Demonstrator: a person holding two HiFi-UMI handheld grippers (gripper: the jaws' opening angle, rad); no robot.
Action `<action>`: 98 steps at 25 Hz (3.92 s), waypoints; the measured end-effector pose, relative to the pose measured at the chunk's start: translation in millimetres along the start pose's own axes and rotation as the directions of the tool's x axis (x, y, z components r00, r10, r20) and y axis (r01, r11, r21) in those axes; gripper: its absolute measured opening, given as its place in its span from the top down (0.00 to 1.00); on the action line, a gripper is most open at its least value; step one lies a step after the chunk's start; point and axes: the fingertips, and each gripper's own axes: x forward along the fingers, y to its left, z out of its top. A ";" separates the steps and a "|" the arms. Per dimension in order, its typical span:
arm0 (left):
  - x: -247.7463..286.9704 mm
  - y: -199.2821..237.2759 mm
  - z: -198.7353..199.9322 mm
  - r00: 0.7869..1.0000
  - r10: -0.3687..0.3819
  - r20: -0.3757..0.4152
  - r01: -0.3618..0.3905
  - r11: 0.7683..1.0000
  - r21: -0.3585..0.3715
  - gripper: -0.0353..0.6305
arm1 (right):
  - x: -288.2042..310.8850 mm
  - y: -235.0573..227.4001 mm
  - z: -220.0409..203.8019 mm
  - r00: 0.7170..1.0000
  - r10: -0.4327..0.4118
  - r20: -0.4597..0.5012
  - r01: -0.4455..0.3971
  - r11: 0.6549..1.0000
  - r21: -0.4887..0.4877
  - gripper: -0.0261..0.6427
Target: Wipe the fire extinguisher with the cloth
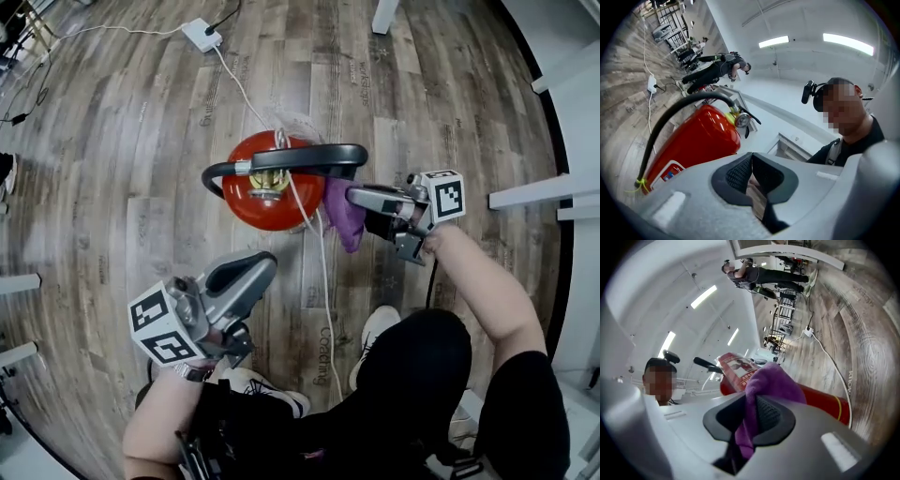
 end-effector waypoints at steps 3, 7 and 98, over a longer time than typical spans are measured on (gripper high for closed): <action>13.7 -5.8 -17.6 0.998 -0.031 -0.053 0.028 0.998 -0.061 0.77 | -13.2 35.0 -13.8 1.000 0.004 -0.018 -0.005 0.999 -0.033 0.88; 20.3 -5.8 -30.2 0.997 -0.017 -0.072 0.010 0.995 -0.100 0.69 | -18.4 66.5 -25.3 0.998 0.012 -0.061 -0.015 0.999 -0.051 0.88; -7.6 302.9 -37.9 0.942 0.274 -0.193 -0.301 0.946 -0.123 0.85 | 31.1 201.8 20.1 0.954 -0.156 0.257 0.218 0.948 -0.232 0.96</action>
